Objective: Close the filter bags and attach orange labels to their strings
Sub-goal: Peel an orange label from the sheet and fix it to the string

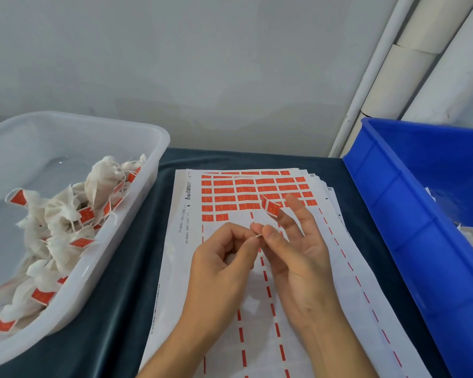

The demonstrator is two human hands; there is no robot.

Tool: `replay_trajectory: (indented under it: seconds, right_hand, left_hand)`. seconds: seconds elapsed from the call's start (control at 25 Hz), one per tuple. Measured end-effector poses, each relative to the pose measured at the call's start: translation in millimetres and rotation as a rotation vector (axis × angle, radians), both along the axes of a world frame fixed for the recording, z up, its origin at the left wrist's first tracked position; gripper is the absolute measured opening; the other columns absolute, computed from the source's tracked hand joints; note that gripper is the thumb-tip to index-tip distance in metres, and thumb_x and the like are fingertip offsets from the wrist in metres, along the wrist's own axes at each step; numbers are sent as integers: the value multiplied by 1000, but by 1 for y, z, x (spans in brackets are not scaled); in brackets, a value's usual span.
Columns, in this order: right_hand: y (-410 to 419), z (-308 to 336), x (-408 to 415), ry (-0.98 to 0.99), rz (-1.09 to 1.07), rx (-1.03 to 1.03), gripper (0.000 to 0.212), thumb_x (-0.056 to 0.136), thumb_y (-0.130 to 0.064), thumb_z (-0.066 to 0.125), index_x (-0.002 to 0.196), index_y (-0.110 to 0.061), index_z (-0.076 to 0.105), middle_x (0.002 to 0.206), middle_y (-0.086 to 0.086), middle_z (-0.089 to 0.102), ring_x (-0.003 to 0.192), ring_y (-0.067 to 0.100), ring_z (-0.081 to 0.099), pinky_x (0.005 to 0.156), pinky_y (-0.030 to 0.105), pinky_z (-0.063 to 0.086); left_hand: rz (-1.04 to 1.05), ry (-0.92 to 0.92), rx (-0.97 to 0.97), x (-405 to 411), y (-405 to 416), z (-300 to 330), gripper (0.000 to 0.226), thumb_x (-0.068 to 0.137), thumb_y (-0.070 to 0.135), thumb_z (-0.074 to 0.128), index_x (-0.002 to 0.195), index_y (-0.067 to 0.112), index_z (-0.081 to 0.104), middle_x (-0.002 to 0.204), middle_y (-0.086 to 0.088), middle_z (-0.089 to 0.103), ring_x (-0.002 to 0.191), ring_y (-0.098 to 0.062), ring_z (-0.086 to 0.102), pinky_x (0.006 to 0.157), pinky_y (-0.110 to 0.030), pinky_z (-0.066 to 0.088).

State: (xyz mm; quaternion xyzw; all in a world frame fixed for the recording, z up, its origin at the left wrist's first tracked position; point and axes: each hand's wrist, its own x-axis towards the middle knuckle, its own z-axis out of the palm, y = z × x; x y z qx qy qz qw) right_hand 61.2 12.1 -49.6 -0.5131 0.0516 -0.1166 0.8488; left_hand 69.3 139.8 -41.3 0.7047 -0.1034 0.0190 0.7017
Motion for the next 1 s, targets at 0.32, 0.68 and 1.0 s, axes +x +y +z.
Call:
replay_trajectory:
  seconds: [0.32, 0.68, 1.0]
  right_hand:
    - [-5, 4, 0, 14, -80, -33, 70, 65, -32, 91, 130, -38, 66, 126, -5, 72, 115, 23, 72, 92, 36, 61]
    - [-4, 5, -1, 23, -101, -66, 60, 69, -31, 89, 124, -42, 69, 127, -7, 72, 115, 19, 72, 89, 32, 61]
    - [-4, 7, -1, 52, -153, -87, 63, 61, -42, 90, 120, -43, 71, 124, -10, 72, 113, 18, 73, 89, 33, 61]
  left_hand:
    - [-15, 41, 8, 2, 2, -3, 16, 96, 27, 68, 81, 25, 71, 67, 3, 65, 61, -13, 57, 59, -24, 52]
    - [-51, 81, 110, 6, 3, -4, 15, 97, 35, 67, 86, 34, 77, 68, -3, 68, 57, -12, 56, 54, -25, 51]
    - [-129, 125, 81, 5, 3, -1, 17, 98, 31, 65, 87, 32, 78, 68, -14, 64, 54, -15, 50, 50, -23, 48]
